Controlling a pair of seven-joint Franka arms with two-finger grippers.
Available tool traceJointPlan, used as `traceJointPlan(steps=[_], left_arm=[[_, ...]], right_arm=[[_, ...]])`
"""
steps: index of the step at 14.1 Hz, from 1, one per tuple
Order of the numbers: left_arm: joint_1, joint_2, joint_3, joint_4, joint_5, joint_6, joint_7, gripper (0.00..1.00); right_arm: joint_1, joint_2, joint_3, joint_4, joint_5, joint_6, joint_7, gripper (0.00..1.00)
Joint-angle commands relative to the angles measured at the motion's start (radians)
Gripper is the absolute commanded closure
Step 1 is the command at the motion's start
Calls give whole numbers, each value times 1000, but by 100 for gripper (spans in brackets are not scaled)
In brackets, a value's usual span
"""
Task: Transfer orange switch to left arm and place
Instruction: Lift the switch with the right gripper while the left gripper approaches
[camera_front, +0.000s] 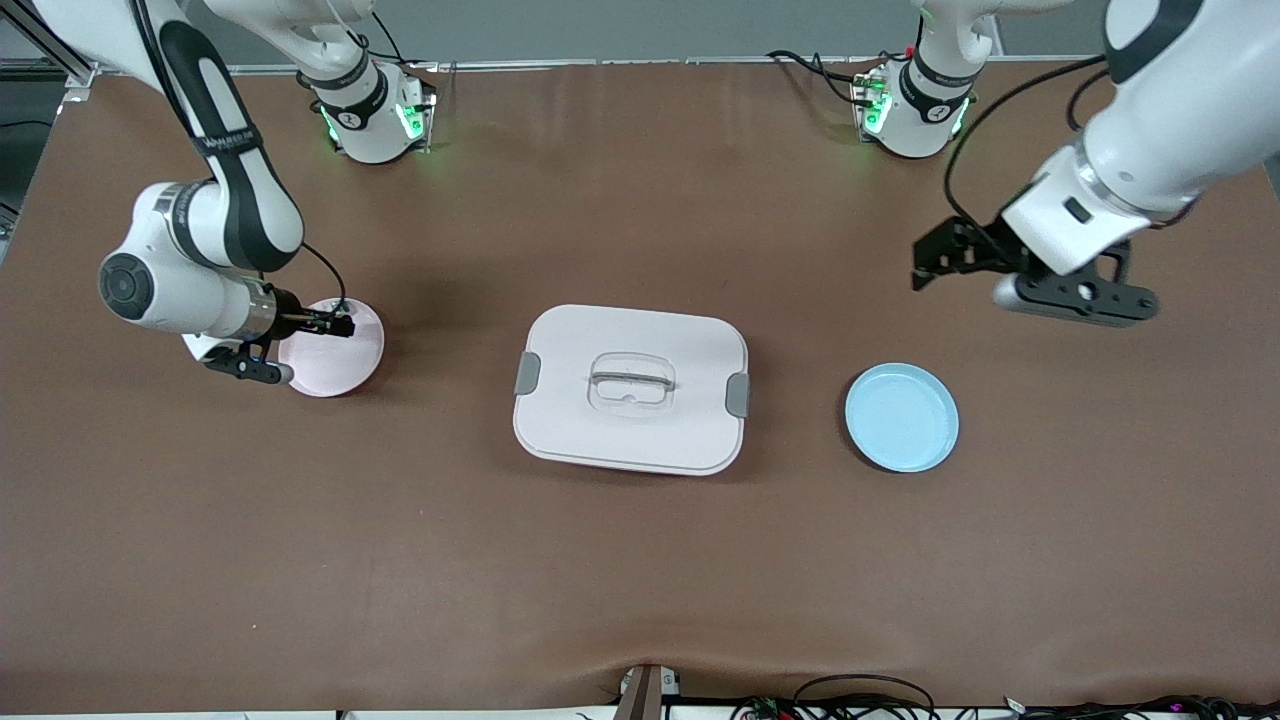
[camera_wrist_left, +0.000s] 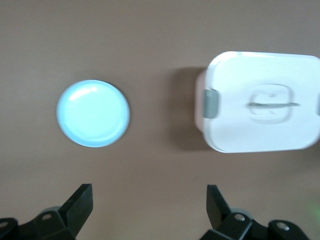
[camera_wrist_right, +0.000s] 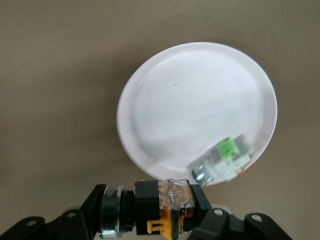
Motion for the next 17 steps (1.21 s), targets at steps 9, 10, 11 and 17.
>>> traceJointPlan(steps=[9,10,11,17], left_arm=[[8,-18,-126,-54,-296,149,-24,0],[9,-22,-149,-82,-319,190,-24,0],[11,-24,-165,-103,-330,225,-25,0],[16,-79,-236,-264,-472,454,-112,0]], right_arm=[[412,-1,2,455,139,-381,836,67],[439,23,0,500,201,-375,899,67],[458,51,-1,552,281,-372,948,67],[565,182,0,755,511,-181,1214,65]])
